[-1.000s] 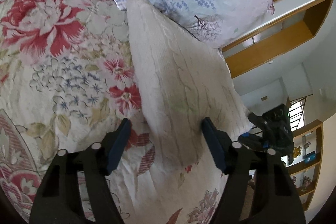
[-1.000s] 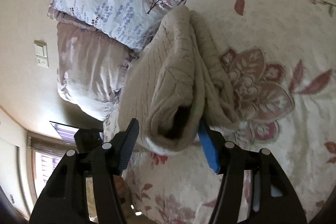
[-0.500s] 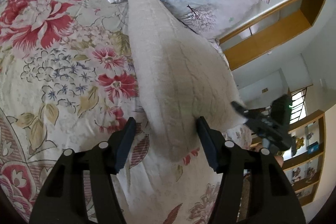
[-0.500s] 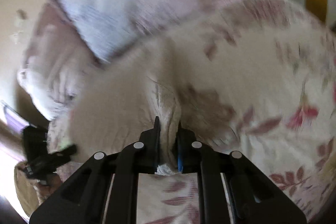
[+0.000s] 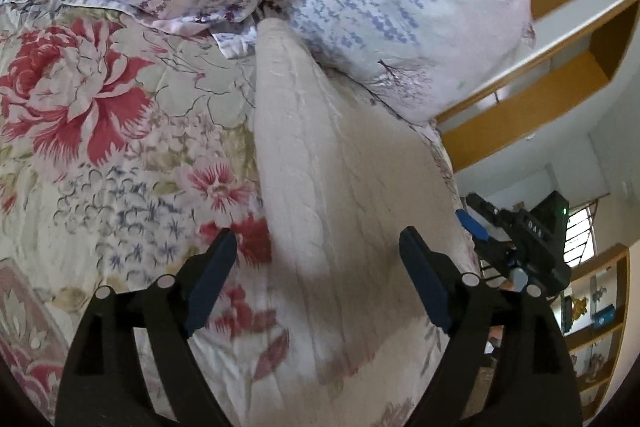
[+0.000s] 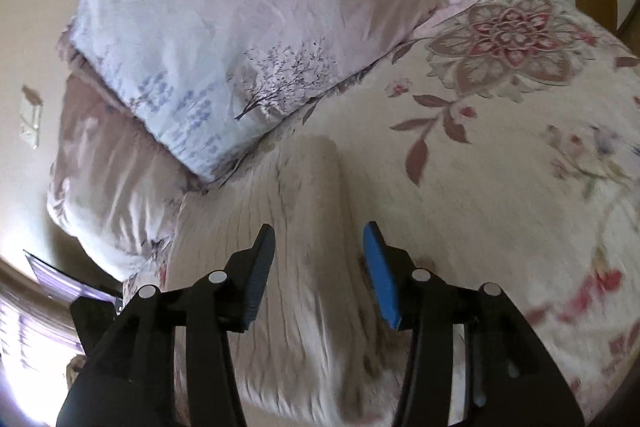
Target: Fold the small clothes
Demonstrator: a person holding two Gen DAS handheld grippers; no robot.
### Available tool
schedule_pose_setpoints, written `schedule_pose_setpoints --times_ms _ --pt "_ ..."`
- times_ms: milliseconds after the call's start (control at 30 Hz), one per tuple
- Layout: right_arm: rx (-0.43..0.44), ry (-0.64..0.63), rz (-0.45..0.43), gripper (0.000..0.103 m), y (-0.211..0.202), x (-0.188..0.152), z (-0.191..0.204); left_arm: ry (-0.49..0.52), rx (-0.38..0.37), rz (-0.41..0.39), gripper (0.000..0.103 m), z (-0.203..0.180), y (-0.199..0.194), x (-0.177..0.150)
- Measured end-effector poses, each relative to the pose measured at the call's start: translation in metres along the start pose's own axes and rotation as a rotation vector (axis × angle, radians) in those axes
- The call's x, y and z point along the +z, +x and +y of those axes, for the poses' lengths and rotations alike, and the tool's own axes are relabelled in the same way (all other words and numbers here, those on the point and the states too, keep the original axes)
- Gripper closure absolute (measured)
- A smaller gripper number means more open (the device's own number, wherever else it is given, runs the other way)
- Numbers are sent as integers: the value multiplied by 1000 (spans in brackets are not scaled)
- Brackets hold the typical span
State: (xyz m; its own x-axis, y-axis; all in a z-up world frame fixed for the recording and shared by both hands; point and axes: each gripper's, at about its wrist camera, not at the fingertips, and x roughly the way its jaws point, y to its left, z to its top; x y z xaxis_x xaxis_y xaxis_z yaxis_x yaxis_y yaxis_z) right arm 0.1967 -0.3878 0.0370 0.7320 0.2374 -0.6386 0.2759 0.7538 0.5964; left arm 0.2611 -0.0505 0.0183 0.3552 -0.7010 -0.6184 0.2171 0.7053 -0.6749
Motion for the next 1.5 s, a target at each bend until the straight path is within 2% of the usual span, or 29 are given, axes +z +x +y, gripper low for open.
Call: schedule_pose_setpoints --times_ms 167,233,267,300,333,367,400,467,567,633,733,800,933,1033,1100,1167,1267,1367,1433,1500 --pt "-50 11 36 57 28 15 -1 -3 -29 -9 20 9 8 -2" --pt "-50 5 54 83 38 15 -1 0 -42 -15 20 12 12 1" --pt "-36 -29 65 91 41 13 4 0 -47 -18 20 13 12 1" --pt "-45 -85 39 93 38 11 11 2 -49 -22 20 14 12 0" --pt "-56 -166 -13 94 30 9 22 7 -50 -26 20 15 12 0" --pt "-56 -196 -50 94 24 8 27 12 -51 -29 20 15 11 -1" --pt "-59 -211 -96 94 16 8 29 17 -50 -31 20 16 11 -1" --pt "-95 -189 -131 94 13 13 25 25 -49 -28 20 16 11 -2" --pt "-228 -165 -64 94 37 13 11 40 -48 -25 20 13 14 -2" --pt "-245 -145 -27 94 50 7 5 54 -41 -28 20 11 15 -2" --pt "-250 -146 -43 89 43 7 8 60 -40 -30 20 10 16 -2" --pt "-242 -141 -60 76 32 5 10 62 -40 -33 20 10 16 -2" --pt "-162 -204 -116 74 1 -10 21 68 -39 -33 20 11 13 -5" --pt "-82 -281 -102 71 -5 -26 34 79 -30 -35 19 10 11 -8" --pt "-59 -332 -72 57 -1 -37 40 87 -20 -40 18 9 10 -8" --pt "-122 -403 -4 55 17 -53 40 92 -17 -39 18 8 11 -7" --pt "-186 -503 -54 55 19 -67 48 96 -18 -35 17 8 12 -7" --pt "-167 -458 -26 53 14 -61 45 96 -21 -32 16 10 12 -6" --pt "-130 -399 -8 48 5 -54 40 87 -22 -26 16 10 12 -7" --pt "-87 -335 -10 32 -7 -48 32 74 -18 -12 16 10 12 -6"
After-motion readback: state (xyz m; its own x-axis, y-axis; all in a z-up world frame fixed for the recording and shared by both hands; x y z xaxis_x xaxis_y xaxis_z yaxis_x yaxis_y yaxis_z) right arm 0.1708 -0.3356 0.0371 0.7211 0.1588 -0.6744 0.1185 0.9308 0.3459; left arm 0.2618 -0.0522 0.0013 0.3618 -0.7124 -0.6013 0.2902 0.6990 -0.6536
